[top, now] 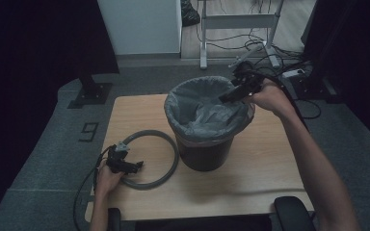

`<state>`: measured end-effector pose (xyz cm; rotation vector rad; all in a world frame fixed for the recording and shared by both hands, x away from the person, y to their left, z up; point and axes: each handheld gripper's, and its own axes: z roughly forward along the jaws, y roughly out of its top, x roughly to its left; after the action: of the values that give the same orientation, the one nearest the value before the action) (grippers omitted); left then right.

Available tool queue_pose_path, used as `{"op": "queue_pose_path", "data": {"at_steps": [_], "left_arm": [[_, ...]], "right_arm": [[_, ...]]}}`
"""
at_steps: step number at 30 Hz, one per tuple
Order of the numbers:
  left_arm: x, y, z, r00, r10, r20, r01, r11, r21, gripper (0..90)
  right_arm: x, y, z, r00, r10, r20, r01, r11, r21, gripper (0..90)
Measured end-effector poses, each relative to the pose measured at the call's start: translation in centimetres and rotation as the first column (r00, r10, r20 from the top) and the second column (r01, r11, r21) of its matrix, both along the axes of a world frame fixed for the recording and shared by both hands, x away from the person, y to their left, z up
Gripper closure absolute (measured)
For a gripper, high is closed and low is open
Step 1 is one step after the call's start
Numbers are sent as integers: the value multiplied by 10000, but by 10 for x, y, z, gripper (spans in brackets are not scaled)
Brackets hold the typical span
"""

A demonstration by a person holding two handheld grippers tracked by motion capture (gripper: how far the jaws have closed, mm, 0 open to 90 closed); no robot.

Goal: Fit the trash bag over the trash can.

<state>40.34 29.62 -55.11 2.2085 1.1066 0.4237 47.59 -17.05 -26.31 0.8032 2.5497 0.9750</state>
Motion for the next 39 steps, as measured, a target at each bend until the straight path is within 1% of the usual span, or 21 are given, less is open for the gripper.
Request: {"op": "queue_pose_path", "data": {"at_steps": [2, 6, 8, 10, 11, 12, 15, 17, 19, 21, 23, 24, 26, 29, 31, 32, 34, 35, 36, 37, 39], "left_arm": [[0, 0, 0, 9999, 71, -71, -71, 10000, -66, 0], [0, 1, 0, 9998, 131, -160, -133, 9998, -114, 0], [0, 1, 0, 9997, 173, -174, -175, 9998, -130, 0], [0, 1, 0, 9996, 205, -177, -207, 9997, -131, 0], [0, 1, 0, 9996, 205, -177, -207, 9997, -131, 0], [0, 1, 0, 9995, 244, -188, -246, 9996, -130, 0], [0, 0, 0, 9994, 273, -200, -276, 9995, -135, 0], [0, 1, 0, 9994, 290, -206, -293, 9995, -139, 0], [0, 0, 0, 9993, 310, -207, -313, 9994, -140, 0], [-1, 0, 0, 9993, 326, -208, -329, 9994, -142, 0], [-1, 0, 0, 9991, 364, -211, -367, 9992, -140, 0], [-1, 0, 0, 9991, 378, -212, -382, 9992, -143, 0], [-1, 0, 0, 9989, 418, -207, -421, 9990, -142, 0], [-1, -1, -1, 9986, 482, -199, -485, 9987, -147, 0], [-1, -1, -1, 9984, 522, -195, -525, 9985, -147, 0], [-1, -1, -1, 9983, 557, -195, -560, 9983, -147, 0], [-2, -2, -1, 9978, 632, -192, -635, 9978, -161, 0], [-2, -2, -1, 9978, 632, -192, -635, 9978, -161, 0], [-2, -2, 0, 9974, 683, -221, -686, 9975, -158, 0], [-2, -3, 0, 9973, 707, -221, -711, 9973, -159, 0], [-2, -3, 0, 9969, 761, -220, -765, 9969, -165, 0]], "right_arm": [[-2, -11, 0, 9998, -195, -19, 195, 9997, 113, 136], [-7, -30, -2, 9991, -431, -8, 431, 9990, 150, 136], [-10, -42, -3, 9984, -556, -51, 558, 9980, 284, 136], [-12, -51, -4, 9980, -626, -108, 630, 9972, 413, 136], [-12, -51, -4, 9980, -626, -108, 630, 9972, 413, 136], [-15, -61, -6, 9970, -763, -146, 769, 9958, 499, 136], [-19, -75, -12, 9961, -862, -195, 873, 9941, 646, 136], [-22, -82, -16, 9952, -950, -240, 966, 9922, 785, 136], [-25, -92, -23, 9943, -1053, -188, 1066, 9900, 925, 134], [-26, -95, -26, 9942, -1066, -133, 1073, 9895, 963, 134], [-30, -103, -35, 9926, -1211, -27, 1208, 9877, 994, 133], [-33, -109, -44, 9919, -1266, 62, 1253, 9866, 1043, 133], [-34, -113, -50, 9911, -1332, 54, 1319, 9854, 1074, 133], [-37, -119, -65, 9891, -1470, 114, 1451, 9840, 1037, 128], [-38, -121, -77, 9879, -1552, -5, 1543, 9821, 1084, 67], [-39, -122, -84, 9872, -1594, -76, 1591, 9802, 1175, 53], [-40, -124, -98, 9861, -1653, -166, 1661, 9795, 1138, 53], [-40, -124, -98, 9861, -1653, -166, 1661, 9795, 1138, 53], [-42, -125, -114, 9852, -1703, -213, 1716, 9792, 1084, 53], [-42, -126, -122, 9839, -1765, -273, 1785, 9781, 1071, 53], [-44, -127, -134, 9818, -1881, -247, 1896, 9772, 958, 54]]}}
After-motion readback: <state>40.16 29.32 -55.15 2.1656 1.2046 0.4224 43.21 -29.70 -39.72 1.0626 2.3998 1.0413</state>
